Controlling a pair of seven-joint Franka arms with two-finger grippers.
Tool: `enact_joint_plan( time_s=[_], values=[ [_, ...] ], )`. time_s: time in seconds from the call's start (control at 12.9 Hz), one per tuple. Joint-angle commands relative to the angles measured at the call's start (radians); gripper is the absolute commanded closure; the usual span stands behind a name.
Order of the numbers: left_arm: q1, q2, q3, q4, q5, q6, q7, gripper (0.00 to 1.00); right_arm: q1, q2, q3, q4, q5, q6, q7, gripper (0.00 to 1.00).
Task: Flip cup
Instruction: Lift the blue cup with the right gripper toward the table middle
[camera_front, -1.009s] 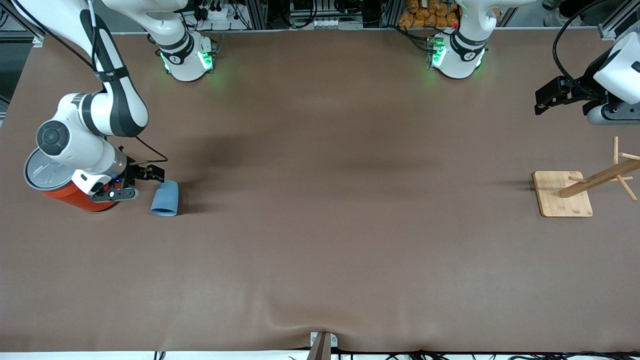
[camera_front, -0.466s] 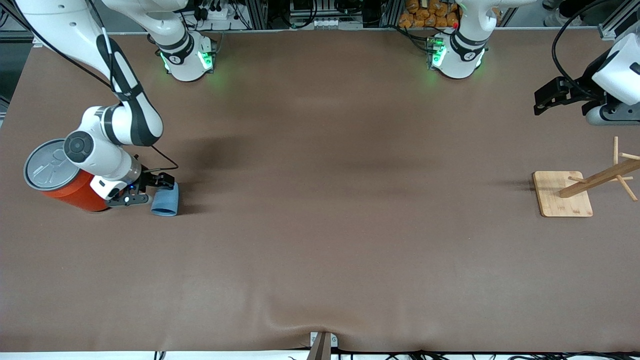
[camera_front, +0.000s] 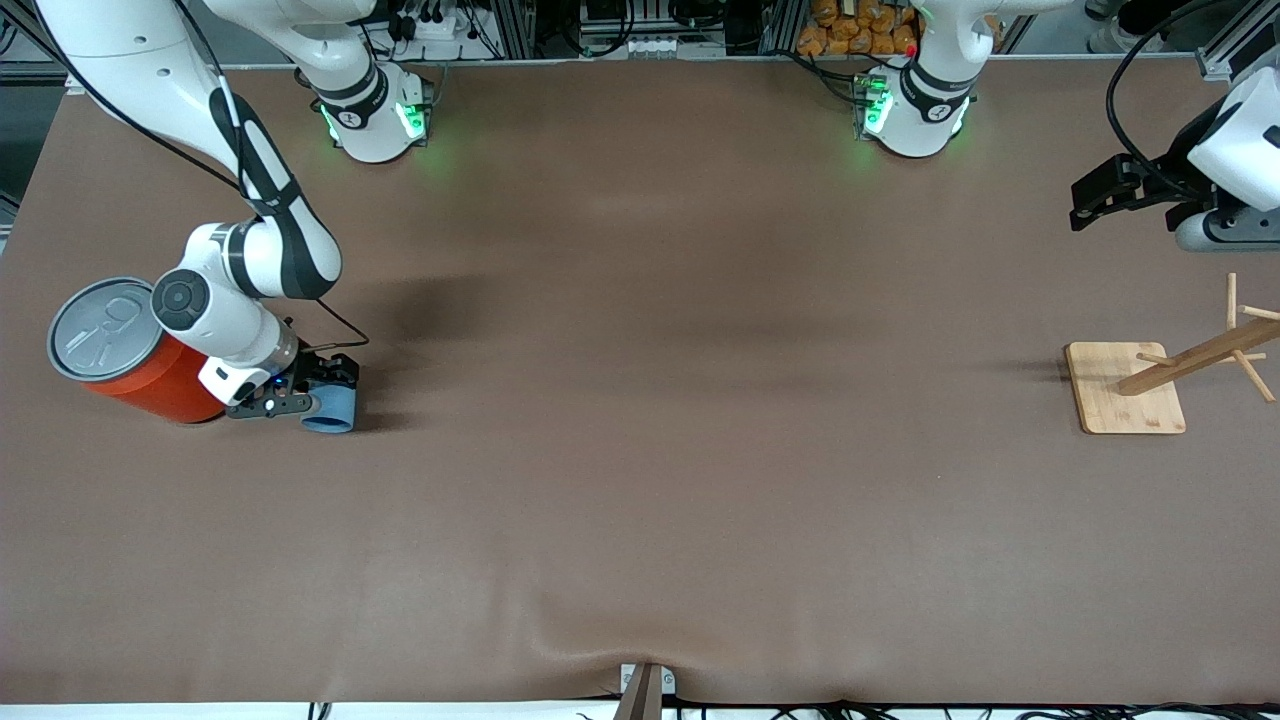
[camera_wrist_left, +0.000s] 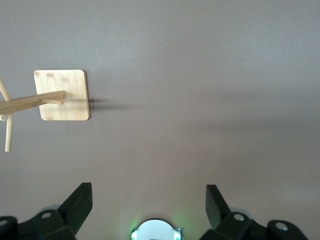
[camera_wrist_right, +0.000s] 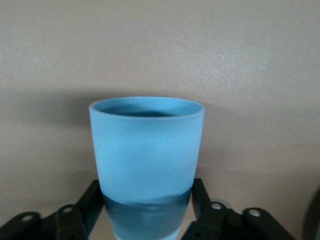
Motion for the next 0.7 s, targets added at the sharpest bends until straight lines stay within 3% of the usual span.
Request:
enact_joint_plan(
  time_s=[0.0,0.16,0.47,0.62],
  values=[
    [0.008,-0.001,0.0,0.004,0.003,0.001,0.004,0.0,-0.006,0.004,0.034,0.003,0.012,0.017,-0.004,1.0],
    [0.014,0.0,0.0,0.001,0.005,0.006,0.004,0.0,-0.008,0.0,0.065,0.076,0.012,-0.109,-0.003,1.0],
    [0.014,0.002,0.0,0.001,0.005,0.009,0.004,0.0,-0.006,0.006,0.191,0.307,0.014,-0.427,-0.001,1.0],
    [0.014,0.002,0.0,0.001,0.003,0.012,0.004,0.0,-0.003,0.01,0.215,0.406,0.049,-0.544,-0.004,1.0]
  ],
)
